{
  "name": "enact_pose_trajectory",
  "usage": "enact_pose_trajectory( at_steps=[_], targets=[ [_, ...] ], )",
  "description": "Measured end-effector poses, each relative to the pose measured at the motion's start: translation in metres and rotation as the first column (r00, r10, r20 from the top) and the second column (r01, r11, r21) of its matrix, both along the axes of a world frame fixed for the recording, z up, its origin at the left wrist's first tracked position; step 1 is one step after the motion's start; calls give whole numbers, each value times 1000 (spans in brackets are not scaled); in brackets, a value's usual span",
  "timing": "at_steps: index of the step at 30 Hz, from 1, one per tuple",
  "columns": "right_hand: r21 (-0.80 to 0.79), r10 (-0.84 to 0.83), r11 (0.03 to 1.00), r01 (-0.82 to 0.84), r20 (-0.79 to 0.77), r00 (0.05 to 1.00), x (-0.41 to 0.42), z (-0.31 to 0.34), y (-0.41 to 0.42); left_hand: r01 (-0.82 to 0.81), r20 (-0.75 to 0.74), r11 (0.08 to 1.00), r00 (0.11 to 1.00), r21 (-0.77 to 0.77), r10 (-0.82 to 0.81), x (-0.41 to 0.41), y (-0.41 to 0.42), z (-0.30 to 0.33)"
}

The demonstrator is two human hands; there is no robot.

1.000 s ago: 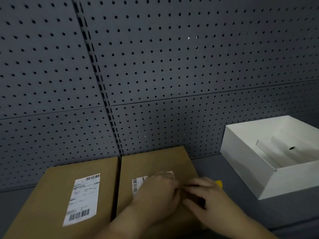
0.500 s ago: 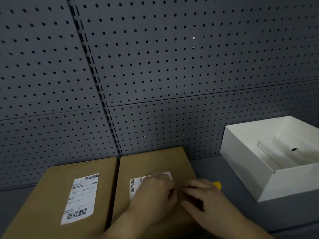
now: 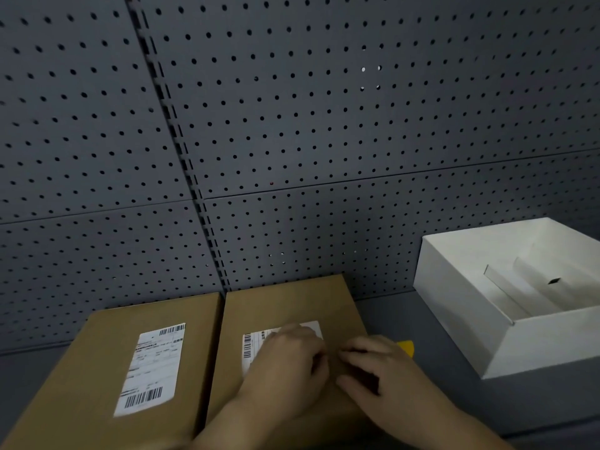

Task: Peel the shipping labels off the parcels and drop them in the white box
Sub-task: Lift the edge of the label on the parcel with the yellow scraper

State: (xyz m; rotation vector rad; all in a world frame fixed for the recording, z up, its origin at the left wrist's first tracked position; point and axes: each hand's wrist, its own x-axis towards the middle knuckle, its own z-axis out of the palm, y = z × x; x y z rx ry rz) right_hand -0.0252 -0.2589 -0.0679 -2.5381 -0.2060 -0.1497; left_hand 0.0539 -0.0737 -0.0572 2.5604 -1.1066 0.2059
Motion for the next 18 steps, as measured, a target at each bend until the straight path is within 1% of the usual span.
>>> enact_pose_trajectory(
  at_steps=[5,8,12,18],
  targets=[
    [-5,8,1000,-8,2,1000,1,-1,0,9,-5,999,1000,-31,-9,-1,1,0],
    [4,9,1000,-9,7,1000,0,-1,-1,-2,-1,999,1000,-40,2,-1,-1,-3],
    [15,5,1000,-5,19,1000,-1,-2,-1,-32,-17,994,999,-103,30,-3,0,-8],
    [38,3,999,-4,20,1000,-2,0,0,-46,-3,991,999,-127,46,-4,-1,-9]
  ],
)
